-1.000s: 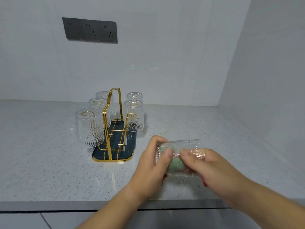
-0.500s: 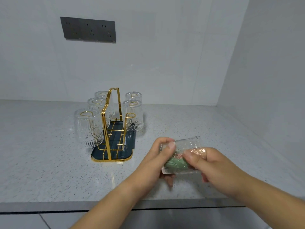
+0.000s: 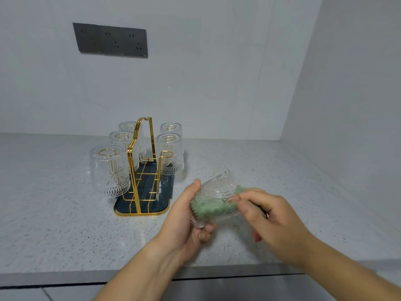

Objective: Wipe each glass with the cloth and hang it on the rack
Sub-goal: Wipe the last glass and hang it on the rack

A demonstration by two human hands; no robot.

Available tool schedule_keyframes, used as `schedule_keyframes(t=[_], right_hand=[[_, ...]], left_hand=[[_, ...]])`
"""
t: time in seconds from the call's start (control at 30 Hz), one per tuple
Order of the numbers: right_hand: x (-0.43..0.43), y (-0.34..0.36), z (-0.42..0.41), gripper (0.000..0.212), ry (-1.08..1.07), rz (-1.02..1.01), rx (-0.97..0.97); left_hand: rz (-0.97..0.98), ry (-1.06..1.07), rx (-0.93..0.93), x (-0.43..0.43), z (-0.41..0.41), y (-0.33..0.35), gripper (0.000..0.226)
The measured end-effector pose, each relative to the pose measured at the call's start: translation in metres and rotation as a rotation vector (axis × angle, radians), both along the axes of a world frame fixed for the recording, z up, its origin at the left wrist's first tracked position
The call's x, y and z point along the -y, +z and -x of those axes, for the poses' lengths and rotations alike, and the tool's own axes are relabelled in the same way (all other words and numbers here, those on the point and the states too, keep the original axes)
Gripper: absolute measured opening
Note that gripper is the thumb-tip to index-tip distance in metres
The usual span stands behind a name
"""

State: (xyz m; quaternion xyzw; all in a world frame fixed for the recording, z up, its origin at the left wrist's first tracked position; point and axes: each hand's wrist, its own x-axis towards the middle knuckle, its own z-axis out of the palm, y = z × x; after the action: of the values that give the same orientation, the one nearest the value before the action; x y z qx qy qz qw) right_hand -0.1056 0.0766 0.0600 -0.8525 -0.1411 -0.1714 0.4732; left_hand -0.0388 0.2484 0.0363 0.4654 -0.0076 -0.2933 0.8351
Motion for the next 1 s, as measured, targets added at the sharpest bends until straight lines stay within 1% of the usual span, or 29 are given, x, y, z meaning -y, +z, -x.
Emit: schedule_keyframes(t=[0.07,0.13,0.23,0.3,0.37,0.47,0.5,0.53,0.6,0.67,0.7,0.77,0.8,0.87,0.9,0.93,1.0], right_hand=[[-0.002,0.001,0.002,0.023,-0.006,-0.203,-0.118],[-0.004,0.002,0.002,0.023,-0.002,-0.320,-0.203],[-0.003,-0.002,0.000,0.038,0.049,-0.606,-0.318],[0.003,0.000,0.001,0.050,0.085,-0.659,-0.377],[0.005,0.006,0.003,0.049,0.111,-0.609,-0.399],[0.009,0.013,0.006,0.033,0.048,-0.326,-0.372],[0.009,0.014,0.005,0.033,0.024,-0.285,-0.353],[0.010,0.013,0.004,0.030,-0.002,-0.270,-0.329],[0.009,0.011,0.001,0.022,-0.034,-0.302,-0.275],[0.012,0.008,-0.002,0.027,-0.026,-0.327,-0.229],[0.013,0.008,-0.004,0.027,-0.023,-0.314,-0.207],[0.013,0.009,-0.004,0.023,-0.020,-0.199,-0.161],[0.012,0.008,-0.003,0.032,-0.011,-0.095,-0.152],[0.008,-0.001,-0.002,0.063,-0.002,0.137,-0.125],[0.004,-0.005,-0.002,0.074,-0.003,0.220,-0.099],[0.001,-0.008,-0.001,0.078,-0.009,0.259,-0.072],[-0.004,-0.008,0.001,0.072,-0.038,0.232,-0.046]], left_hand=[[0.004,0.062,-0.008,-0.002,-0.001,-0.002,0.043],[-0.012,0.112,0.012,-0.002,0.000,-0.004,0.042],[-0.048,0.183,0.076,-0.001,0.003,-0.005,0.041],[-0.065,0.213,0.112,-0.002,0.004,-0.005,0.042],[-0.084,0.220,0.130,-0.004,0.004,-0.005,0.042],[-0.121,0.196,0.146,-0.004,0.004,-0.005,0.045],[-0.125,0.181,0.149,-0.003,0.004,-0.005,0.047],[-0.123,0.164,0.149,-0.002,0.004,-0.005,0.048],[-0.116,0.135,0.145,0.001,0.005,-0.005,0.049],[-0.088,0.102,0.133,0.002,0.005,-0.005,0.048],[-0.074,0.071,0.128,0.001,0.005,-0.005,0.048],[-0.060,-0.002,0.118,0.000,0.006,-0.004,0.050],[-0.058,-0.031,0.120,0.000,0.007,-0.005,0.052],[-0.073,-0.061,0.146,0.000,0.008,-0.002,0.056],[-0.078,-0.057,0.165,0.000,0.009,-0.001,0.058],[-0.076,-0.042,0.194,0.000,0.010,-0.001,0.059],[-0.074,0.011,0.275,0.001,0.009,0.001,0.063]])
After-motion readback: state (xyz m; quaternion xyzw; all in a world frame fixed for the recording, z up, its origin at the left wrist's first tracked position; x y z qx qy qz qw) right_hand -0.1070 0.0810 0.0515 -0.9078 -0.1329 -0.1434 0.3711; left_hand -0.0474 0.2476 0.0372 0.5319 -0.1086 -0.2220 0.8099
